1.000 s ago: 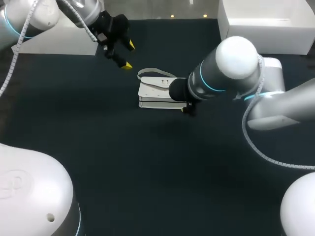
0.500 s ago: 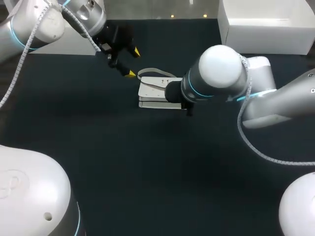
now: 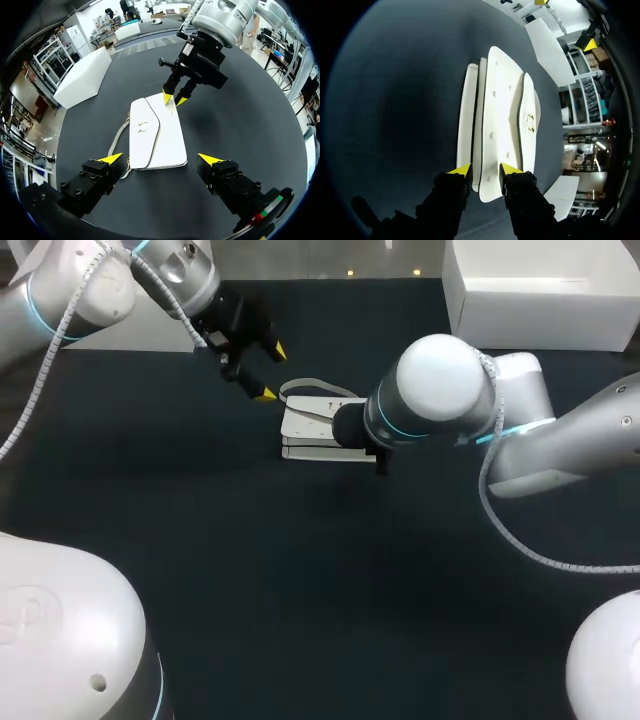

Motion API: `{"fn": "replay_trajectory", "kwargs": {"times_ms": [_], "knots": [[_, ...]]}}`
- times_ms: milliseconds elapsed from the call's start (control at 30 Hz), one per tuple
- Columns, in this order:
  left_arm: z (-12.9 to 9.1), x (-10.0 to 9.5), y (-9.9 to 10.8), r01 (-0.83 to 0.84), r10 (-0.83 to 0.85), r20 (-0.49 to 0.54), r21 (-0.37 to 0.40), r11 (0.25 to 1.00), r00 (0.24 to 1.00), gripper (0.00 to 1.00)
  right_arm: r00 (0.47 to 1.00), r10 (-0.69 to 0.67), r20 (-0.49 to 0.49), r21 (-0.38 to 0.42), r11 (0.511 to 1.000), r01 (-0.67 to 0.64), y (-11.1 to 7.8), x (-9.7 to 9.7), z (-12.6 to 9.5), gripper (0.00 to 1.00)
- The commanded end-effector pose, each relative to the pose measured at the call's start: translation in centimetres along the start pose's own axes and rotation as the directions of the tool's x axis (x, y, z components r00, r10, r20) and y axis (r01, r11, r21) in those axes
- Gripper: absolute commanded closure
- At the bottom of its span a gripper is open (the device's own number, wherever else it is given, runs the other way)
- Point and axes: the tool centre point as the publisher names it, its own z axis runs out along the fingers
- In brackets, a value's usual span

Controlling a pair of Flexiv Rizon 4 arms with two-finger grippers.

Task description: Pick up the bag, open it, inspect its contents, close it, and place it on the opposite side

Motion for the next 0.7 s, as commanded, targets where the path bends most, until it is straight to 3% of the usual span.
{"fn": "replay_trajectory", "kwargs": {"times_ms": [33,133,267,433,533,633,700], "knots": [[0.26,-0.42,0.0,-0.007,0.007,-0.009,0.0,1.0,1.0,0.0,1.0,0.003,0.013,0.003,1.0,-0.003,0.06,0.21,0.19,0.76],[0.29,-0.38,0.0,-0.016,0.016,-0.006,0.0,1.0,1.0,0.0,1.0,0.005,0.017,0.01,1.0,-0.005,0.05,0.21,0.2,0.94],[0.38,-0.18,0.01,-0.037,0.037,-0.001,0.005,0.999,0.999,0.0,1.0,0.007,0.02,0.014,1.0,-0.007,0.02,0.19,0.21,1.0],[0.6,-0.04,0.01,-0.053,0.053,0.009,0.006,0.999,0.999,0.0,1.0,0.006,0.024,0.027,1.0,-0.007,0.01,0.17,0.23,1.0],[0.63,-0.01,-0.01,-0.062,0.062,0.011,0.01,0.998,0.998,0.0,1.0,0.007,0.024,0.035,0.999,-0.008,0.03,0.16,0.26,0.62],[0.67,0.03,-0.04,-0.066,0.066,0.011,0.01,0.998,0.998,0.0,1.0,0.008,0.027,0.04,0.999,-0.009,0.02,0.07,0.28,0.62],[0.74,0.05,-0.07,-0.066,0.066,0.011,0.009,0.998,0.998,0.0,1.0,0.009,0.029,0.043,0.999,-0.01,-0.01,0.01,0.29,0.69]]}}
